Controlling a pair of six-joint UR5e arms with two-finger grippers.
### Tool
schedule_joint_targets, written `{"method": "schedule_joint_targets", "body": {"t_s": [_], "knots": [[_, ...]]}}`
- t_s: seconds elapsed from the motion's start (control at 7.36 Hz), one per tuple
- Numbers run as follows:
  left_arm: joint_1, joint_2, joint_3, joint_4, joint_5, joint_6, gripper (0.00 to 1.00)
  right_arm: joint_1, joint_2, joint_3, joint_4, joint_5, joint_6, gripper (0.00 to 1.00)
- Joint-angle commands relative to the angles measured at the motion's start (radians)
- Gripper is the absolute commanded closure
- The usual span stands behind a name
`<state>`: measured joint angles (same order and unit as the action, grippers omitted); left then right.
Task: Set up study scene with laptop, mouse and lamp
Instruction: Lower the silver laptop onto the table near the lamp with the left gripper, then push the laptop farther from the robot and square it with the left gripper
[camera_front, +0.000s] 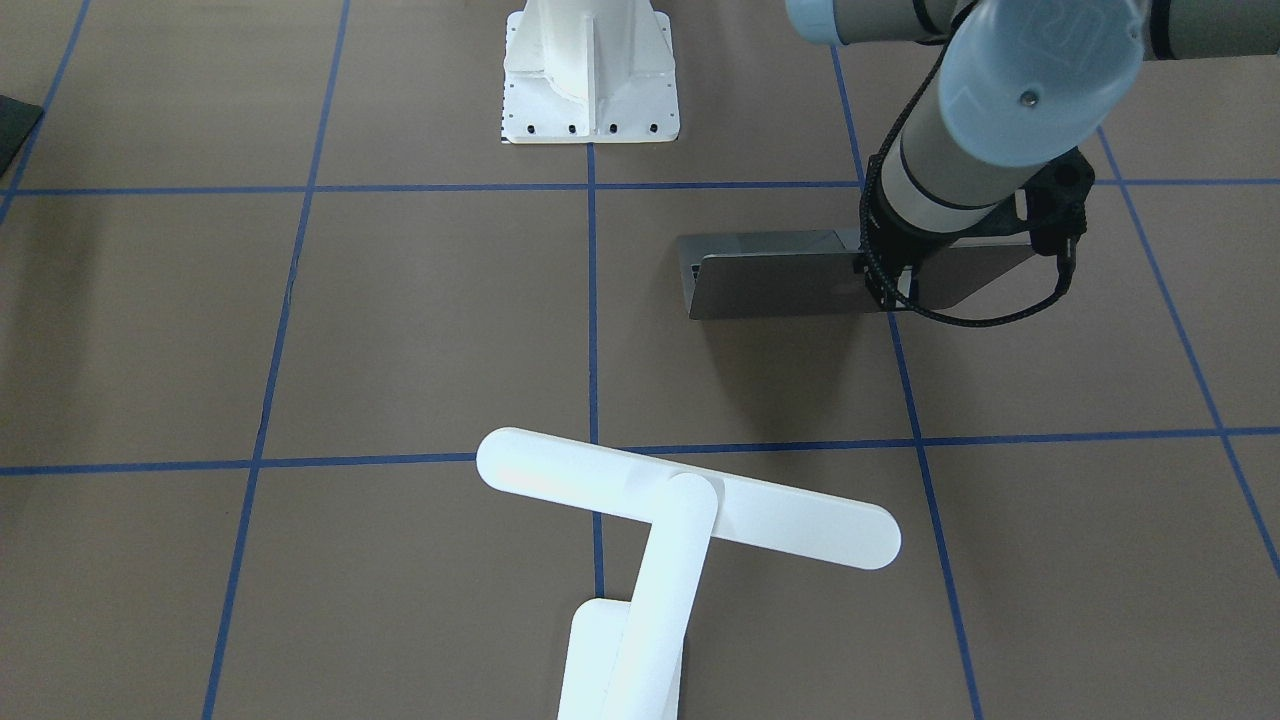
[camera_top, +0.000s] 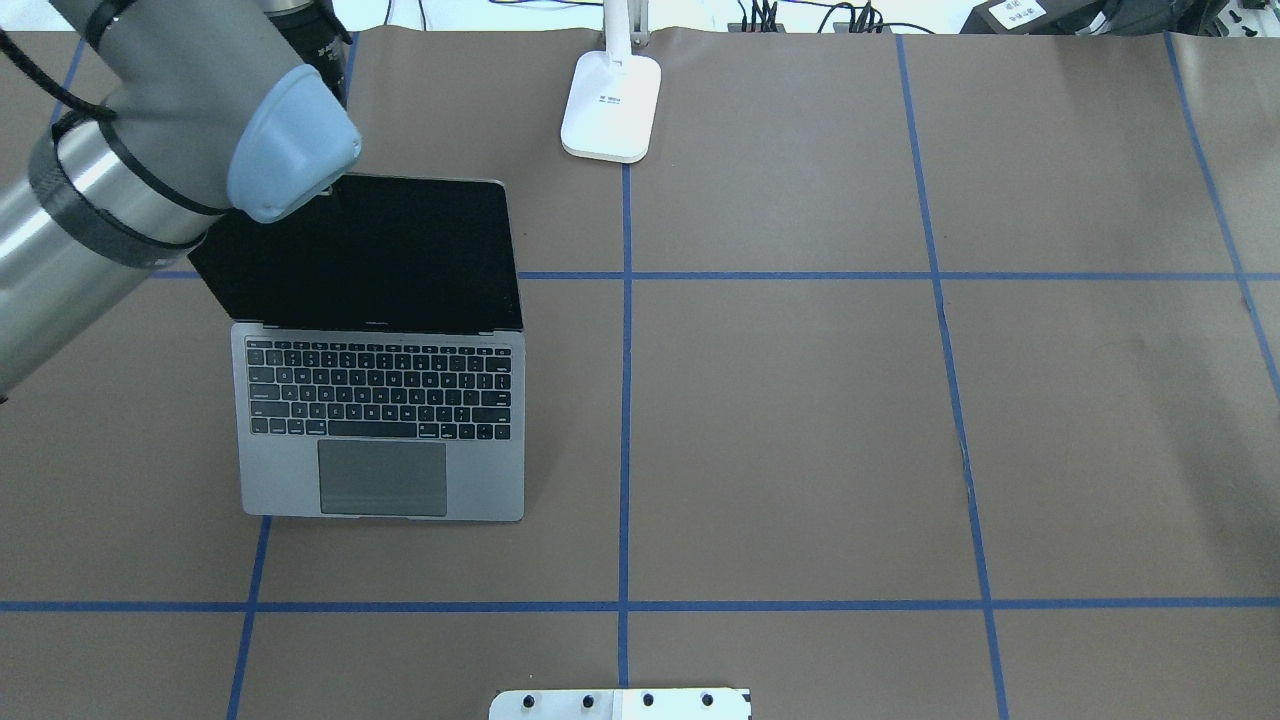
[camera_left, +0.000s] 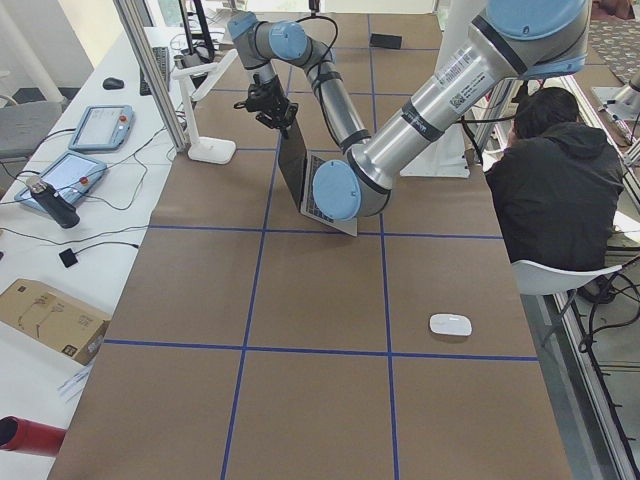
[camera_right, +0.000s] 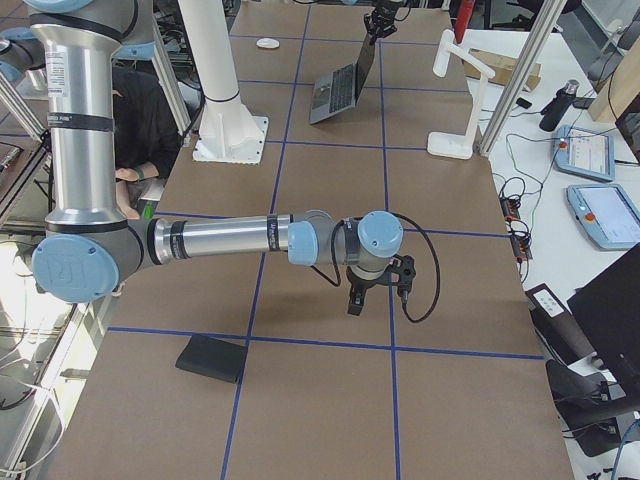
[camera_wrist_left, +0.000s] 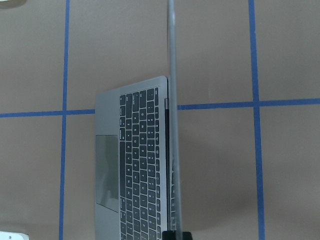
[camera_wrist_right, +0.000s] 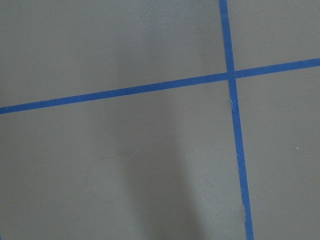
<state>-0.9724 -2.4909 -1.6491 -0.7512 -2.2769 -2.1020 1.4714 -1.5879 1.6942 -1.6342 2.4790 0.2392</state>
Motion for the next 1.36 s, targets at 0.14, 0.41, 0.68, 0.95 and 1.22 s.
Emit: {"method": "schedule_joint_targets", "body": {"t_s": [0.14,0.41,0.68,0.95,1.22], "knots": [[0.003,-0.039,0.098,-0.124,-0.006,-0.041,1.0,-0.002,0.014,-0.008,-0.001,-0.002,0.0,0.0],[0.0,-0.033,0.158,-0.28,-0.009,-0.131,1.0,-0.002,0.014,-0.008,0.001,-0.002,0.0,0.0],[-0.002,-0.032,0.187,-0.341,-0.009,-0.174,1.0,-0.002,0.013,-0.008,0.001,-0.002,0.0,0.0],[-0.002,-0.032,0.231,-0.413,-0.007,-0.235,1.0,-0.003,0.014,-0.016,0.001,-0.003,0.0,0.0],[0.0,-0.032,0.267,-0.465,-0.007,-0.237,1.0,-0.005,0.014,-0.027,0.005,-0.003,0.0,0.0]]}}
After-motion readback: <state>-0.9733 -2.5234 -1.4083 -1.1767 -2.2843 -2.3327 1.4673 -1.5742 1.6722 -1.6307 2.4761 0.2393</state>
